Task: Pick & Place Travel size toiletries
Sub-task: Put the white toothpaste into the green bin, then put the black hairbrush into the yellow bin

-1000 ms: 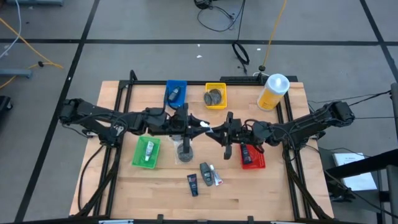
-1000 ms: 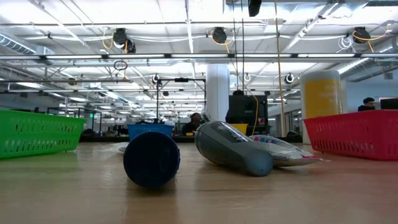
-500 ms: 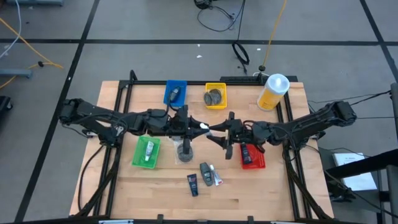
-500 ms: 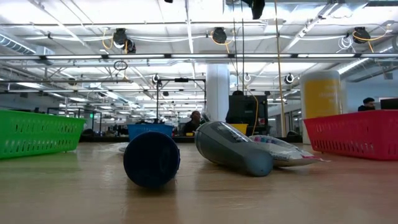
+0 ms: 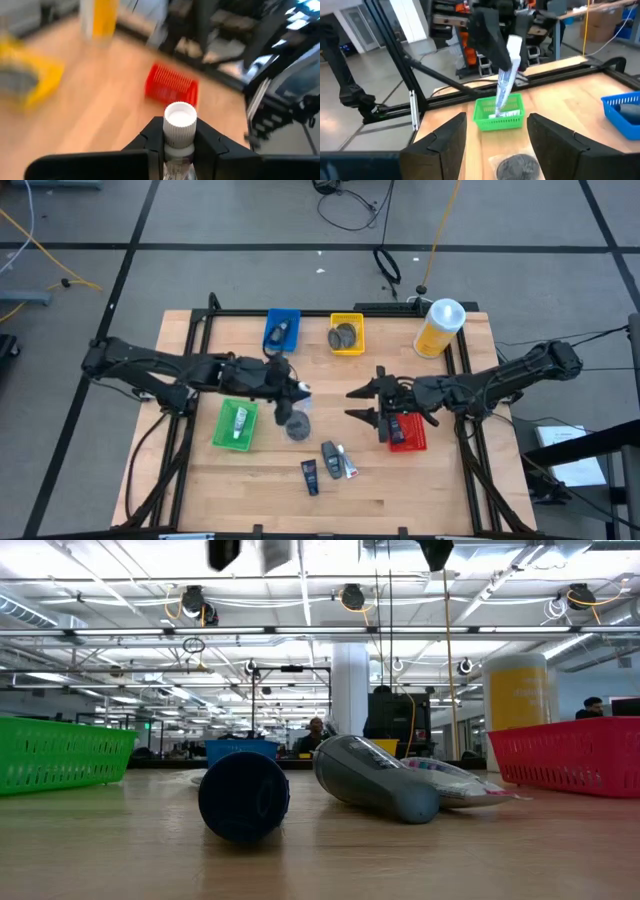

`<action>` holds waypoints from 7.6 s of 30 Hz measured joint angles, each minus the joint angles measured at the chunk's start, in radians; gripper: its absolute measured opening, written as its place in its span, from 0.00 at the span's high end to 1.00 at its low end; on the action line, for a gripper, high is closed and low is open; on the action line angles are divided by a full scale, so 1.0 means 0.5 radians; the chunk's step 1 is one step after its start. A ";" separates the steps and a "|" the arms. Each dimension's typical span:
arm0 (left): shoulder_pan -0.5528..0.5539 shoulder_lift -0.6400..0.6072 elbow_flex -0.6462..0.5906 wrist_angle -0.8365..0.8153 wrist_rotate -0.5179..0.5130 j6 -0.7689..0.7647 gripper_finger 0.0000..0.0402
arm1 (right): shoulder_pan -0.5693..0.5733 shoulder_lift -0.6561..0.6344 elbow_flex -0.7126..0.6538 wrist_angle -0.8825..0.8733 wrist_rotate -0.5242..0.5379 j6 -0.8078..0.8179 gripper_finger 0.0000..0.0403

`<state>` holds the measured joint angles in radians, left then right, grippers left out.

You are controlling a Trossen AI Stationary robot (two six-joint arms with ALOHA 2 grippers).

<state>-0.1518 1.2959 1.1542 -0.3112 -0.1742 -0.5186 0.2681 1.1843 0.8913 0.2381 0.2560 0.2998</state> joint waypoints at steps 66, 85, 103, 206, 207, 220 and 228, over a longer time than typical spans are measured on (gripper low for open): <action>-0.189 -0.071 -0.768 -1.223 0.468 -1.608 0.51 | 0.012 0.371 0.001 0.209 -0.140 0.019 0.51; -0.114 -0.071 -0.505 -1.244 0.664 -1.318 0.39 | -0.037 0.402 0.104 0.460 -0.148 -0.165 0.51; -0.358 -0.210 0.218 -1.218 0.111 -0.870 0.45 | -0.190 0.832 0.323 0.108 -0.215 -0.063 0.51; -0.200 0.669 -0.335 -0.221 0.244 0.285 1.00 | -0.248 -0.129 -0.167 -0.408 -0.102 0.527 0.51; -0.195 0.629 -0.335 -0.198 0.245 0.290 1.00 | -0.238 -0.129 -0.167 -0.409 -0.102 0.528 0.51; 0.027 0.322 -0.328 -0.046 0.105 0.381 1.00 | -0.158 -0.129 -0.167 -0.408 -0.088 0.528 0.51; 0.259 0.310 -0.326 0.241 0.084 0.398 1.00 | -0.148 -0.129 -0.167 -0.425 -0.041 0.579 0.51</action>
<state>-0.0222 1.4508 0.9913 -0.1908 -0.1322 -0.3196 0.1944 1.1198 0.8078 0.0256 0.2354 0.5891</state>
